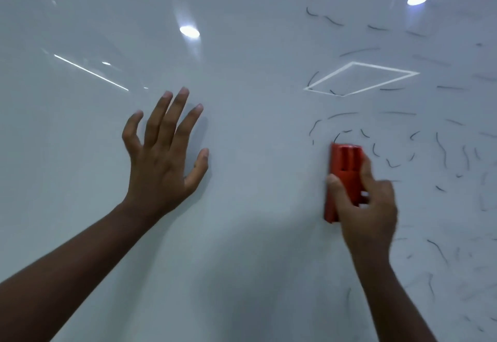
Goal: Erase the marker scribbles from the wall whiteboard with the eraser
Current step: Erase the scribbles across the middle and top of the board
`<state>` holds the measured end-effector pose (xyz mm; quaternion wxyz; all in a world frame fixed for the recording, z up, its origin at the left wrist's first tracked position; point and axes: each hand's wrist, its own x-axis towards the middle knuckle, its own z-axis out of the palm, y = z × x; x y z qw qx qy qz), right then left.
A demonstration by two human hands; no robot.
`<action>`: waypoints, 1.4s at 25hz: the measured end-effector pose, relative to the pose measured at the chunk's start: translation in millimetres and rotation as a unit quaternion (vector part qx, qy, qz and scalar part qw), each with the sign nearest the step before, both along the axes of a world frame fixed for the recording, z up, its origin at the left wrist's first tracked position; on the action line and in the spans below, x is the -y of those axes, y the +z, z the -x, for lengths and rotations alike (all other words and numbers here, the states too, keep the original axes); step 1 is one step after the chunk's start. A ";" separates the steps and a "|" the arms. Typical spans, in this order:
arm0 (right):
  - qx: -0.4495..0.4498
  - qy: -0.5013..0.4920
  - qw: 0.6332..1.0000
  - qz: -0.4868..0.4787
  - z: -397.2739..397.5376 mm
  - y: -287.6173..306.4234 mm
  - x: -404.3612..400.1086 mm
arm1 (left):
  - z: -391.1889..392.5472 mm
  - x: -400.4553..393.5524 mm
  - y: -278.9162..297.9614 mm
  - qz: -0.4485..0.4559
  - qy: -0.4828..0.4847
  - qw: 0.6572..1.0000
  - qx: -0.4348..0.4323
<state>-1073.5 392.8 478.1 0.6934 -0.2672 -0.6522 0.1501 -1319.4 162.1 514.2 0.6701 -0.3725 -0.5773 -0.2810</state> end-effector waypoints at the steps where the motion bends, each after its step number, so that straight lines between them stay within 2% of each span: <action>1: -0.027 -0.003 0.999 0.038 -8.3 -1.8 -11.0 | -1.1 -0.5 14.6 0.002 0.008 1.000 -0.002; 4: -0.060 -0.001 0.992 0.111 -19.1 -1.4 -22.6 | -8.7 -9.7 49.0 0.020 0.026 0.999 -0.002; 6: -0.050 0.002 0.993 0.110 -12.4 10.6 -14.0 | -15.0 -22.4 62.8 0.032 0.033 0.999 0.002; 8: -0.028 -0.003 0.999 0.039 5.4 23.4 8.9 | -18.7 -36.7 67.9 0.036 0.037 0.999 0.011; 10: 0.032 -0.009 0.996 -0.078 31.9 25.6 42.8 | -17.7 -46.6 65.3 0.034 0.042 0.998 0.018; 13: 0.131 -0.031 0.967 -0.215 63.2 9.7 78.2 | -12.2 -50.2 63.0 0.034 0.046 0.998 0.016; 18: 0.162 -0.045 0.937 -0.306 54.5 20.9 57.2 | -13.1 -49.7 62.3 0.037 0.043 0.998 0.012; 20: 0.138 -0.048 0.951 -0.274 45.3 43.7 41.9 | -13.3 -49.8 61.6 0.033 0.039 0.999 0.006; 23: 0.043 -0.037 0.986 -0.155 19.6 72.6 6.5 | -13.2 -49.5 61.8 0.025 0.038 0.999 -0.001; 28: -0.075 -0.057 0.996 0.003 -23.5 65.9 -52.0 | -14.2 -50.8 61.6 0.022 0.044 0.999 -0.007; 32: -0.078 -0.044 0.996 0.018 -19.6 75.5 -48.1 | -18.7 -51.4 60.8 0.015 0.047 0.999 -0.004; 35: -0.023 -0.051 0.997 -0.057 6.7 88.7 -9.8 | -27.6 -50.7 64.9 0.001 0.042 0.999 0.004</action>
